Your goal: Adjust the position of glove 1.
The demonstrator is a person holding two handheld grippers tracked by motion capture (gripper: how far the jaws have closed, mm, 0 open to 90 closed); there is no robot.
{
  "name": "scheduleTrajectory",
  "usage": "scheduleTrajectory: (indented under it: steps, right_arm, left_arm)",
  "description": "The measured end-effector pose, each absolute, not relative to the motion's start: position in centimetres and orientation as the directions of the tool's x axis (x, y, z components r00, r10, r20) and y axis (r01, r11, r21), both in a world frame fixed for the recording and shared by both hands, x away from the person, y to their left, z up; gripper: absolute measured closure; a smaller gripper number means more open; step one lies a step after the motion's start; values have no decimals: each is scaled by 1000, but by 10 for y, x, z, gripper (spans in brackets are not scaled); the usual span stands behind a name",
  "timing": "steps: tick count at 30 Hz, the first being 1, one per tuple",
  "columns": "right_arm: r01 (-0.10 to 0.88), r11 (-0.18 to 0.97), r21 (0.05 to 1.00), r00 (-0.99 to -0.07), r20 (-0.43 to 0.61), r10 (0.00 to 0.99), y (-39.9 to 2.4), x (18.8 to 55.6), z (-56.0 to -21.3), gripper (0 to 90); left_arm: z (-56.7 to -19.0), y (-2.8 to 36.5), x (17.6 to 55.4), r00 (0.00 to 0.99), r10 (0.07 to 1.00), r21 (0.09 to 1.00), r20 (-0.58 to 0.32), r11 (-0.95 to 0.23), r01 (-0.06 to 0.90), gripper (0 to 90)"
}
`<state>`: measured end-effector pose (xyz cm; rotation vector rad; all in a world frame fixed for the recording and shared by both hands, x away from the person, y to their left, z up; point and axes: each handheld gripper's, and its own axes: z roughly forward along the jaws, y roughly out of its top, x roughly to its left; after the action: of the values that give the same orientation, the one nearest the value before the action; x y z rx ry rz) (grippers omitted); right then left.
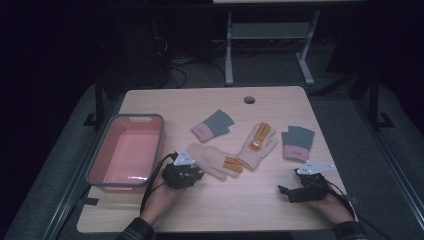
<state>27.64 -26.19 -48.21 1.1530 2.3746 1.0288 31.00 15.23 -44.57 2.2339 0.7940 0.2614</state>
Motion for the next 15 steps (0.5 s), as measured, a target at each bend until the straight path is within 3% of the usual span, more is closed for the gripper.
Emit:
scheduleTrajectory:
  steps: [3, 15]
  right_arm:
    - [557, 418, 718, -629, 35, 777, -262, 276, -482, 103]
    - [556, 418, 718, -629, 35, 777, -262, 277, -482, 103]
  left_arm:
    - [-444, 147, 321, 777, 629, 686, -33, -551, 475, 893]
    - [-434, 134, 358, 726, 688, 694, 0, -523, 495, 894]
